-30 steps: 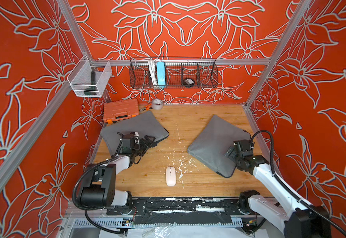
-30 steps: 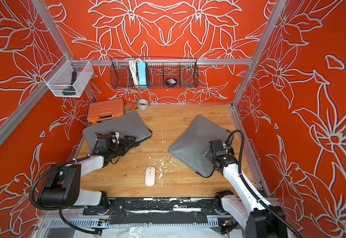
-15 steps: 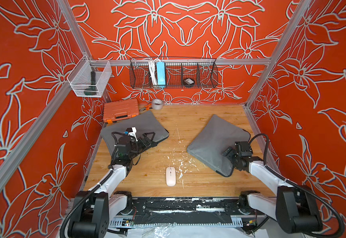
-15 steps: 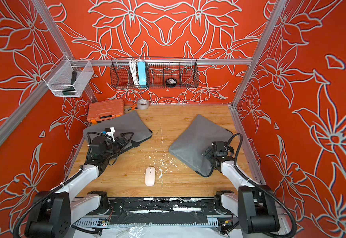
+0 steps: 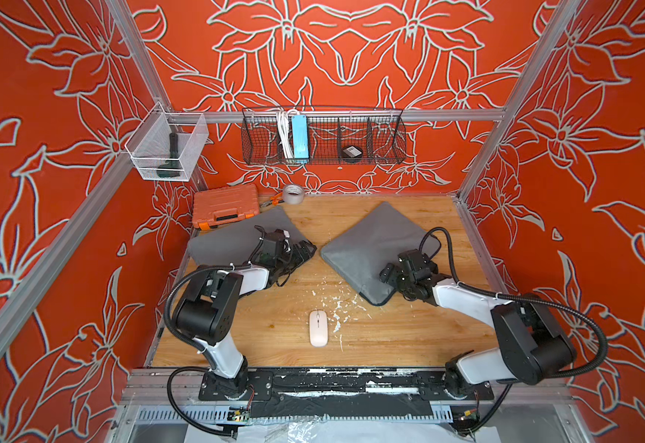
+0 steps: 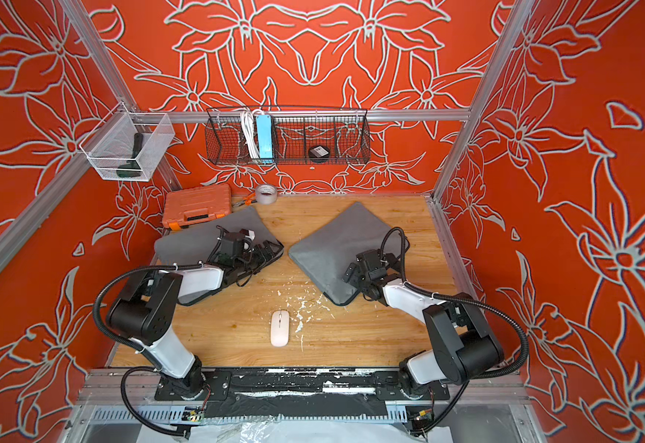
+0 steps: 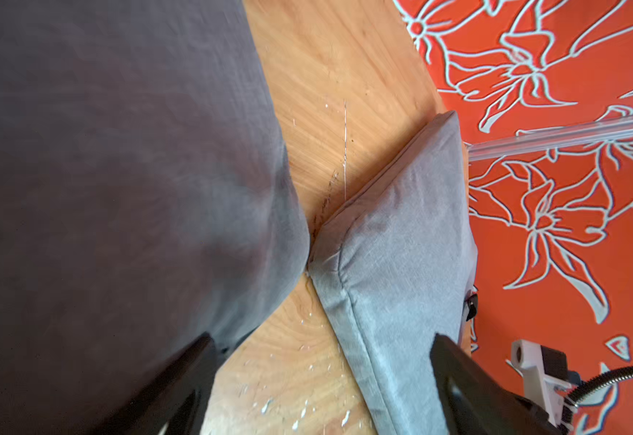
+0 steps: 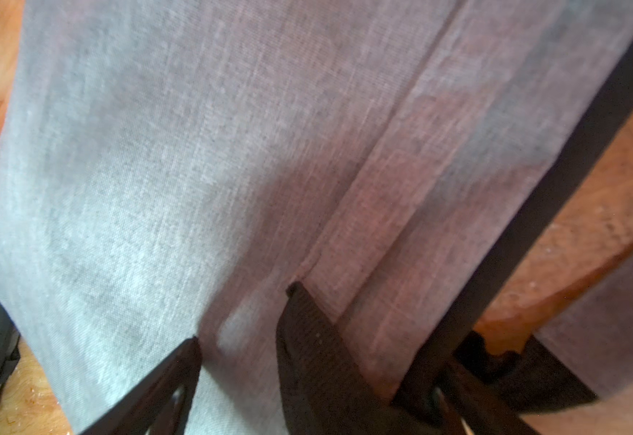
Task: Put the mouse into the laptop bag
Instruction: Adjust the zippered laptop bag at the center of the board.
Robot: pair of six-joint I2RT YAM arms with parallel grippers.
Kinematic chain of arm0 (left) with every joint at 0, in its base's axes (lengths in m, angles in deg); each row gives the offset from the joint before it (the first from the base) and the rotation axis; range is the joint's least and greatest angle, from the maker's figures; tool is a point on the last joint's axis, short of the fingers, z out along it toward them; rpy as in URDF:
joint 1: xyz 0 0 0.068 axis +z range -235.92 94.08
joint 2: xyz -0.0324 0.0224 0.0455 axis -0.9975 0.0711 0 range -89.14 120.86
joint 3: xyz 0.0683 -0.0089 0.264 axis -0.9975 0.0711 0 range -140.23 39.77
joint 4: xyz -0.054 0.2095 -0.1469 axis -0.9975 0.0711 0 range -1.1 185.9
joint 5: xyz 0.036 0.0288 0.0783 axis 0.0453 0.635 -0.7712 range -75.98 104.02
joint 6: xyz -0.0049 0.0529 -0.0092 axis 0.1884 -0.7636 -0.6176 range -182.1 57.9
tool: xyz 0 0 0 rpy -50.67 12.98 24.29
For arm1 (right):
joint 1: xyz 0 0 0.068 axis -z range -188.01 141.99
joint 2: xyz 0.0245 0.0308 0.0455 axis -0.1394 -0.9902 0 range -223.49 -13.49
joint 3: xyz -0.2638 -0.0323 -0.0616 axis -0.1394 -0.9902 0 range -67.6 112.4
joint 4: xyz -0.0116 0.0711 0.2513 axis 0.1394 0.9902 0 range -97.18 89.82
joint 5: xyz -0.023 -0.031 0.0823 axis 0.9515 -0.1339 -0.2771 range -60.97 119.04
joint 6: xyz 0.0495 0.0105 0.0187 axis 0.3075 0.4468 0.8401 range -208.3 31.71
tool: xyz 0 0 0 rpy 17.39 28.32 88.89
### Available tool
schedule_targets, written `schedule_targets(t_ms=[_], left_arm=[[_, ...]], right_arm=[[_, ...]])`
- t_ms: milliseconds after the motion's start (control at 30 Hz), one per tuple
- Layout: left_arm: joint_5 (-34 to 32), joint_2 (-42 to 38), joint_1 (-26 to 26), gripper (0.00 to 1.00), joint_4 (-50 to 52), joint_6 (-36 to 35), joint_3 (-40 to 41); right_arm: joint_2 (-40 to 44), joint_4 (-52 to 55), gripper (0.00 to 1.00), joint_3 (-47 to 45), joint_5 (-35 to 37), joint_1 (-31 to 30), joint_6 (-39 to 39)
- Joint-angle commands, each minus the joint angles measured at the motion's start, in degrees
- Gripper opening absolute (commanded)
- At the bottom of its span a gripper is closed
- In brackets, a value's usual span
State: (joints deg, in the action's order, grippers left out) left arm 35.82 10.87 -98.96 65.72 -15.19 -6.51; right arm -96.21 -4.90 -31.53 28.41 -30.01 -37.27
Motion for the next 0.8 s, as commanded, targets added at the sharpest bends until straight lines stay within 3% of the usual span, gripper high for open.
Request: schedule_targets(t_ms=[0, 133, 467, 633, 767], left_arm=[[-2.89, 5.88, 0.42, 0.91, 2.15, 0.35, -5.73], [-4.86, 12.14, 1.45, 0.89, 5.97, 2.63, -14.08], [-9.79, 17.22, 6.88, 0.9, 10.82, 3.07, -22.23], [-9.05, 7.8, 6.24, 0.9, 7.08, 7.91, -15.5], [-13.23, -3.8, 3.02, 0.92, 6.66, 11.08, -8.11]], right_arm=[[-1.42, 2.86, 0.91, 0.2, -1.33, -0.4, -0.57], [0.11, 2.01, 0.92, -0.21, -1.66, -0.41, -1.54], [-6.85, -2.56, 0.9, 1.03, -5.68, -2.81, -1.55], [-10.08, -4.01, 0.88, 3.29, -5.12, -7.29, 0.16], [-10.89, -2.79, 0.88, 6.02, -2.95, -13.07, 0.74]])
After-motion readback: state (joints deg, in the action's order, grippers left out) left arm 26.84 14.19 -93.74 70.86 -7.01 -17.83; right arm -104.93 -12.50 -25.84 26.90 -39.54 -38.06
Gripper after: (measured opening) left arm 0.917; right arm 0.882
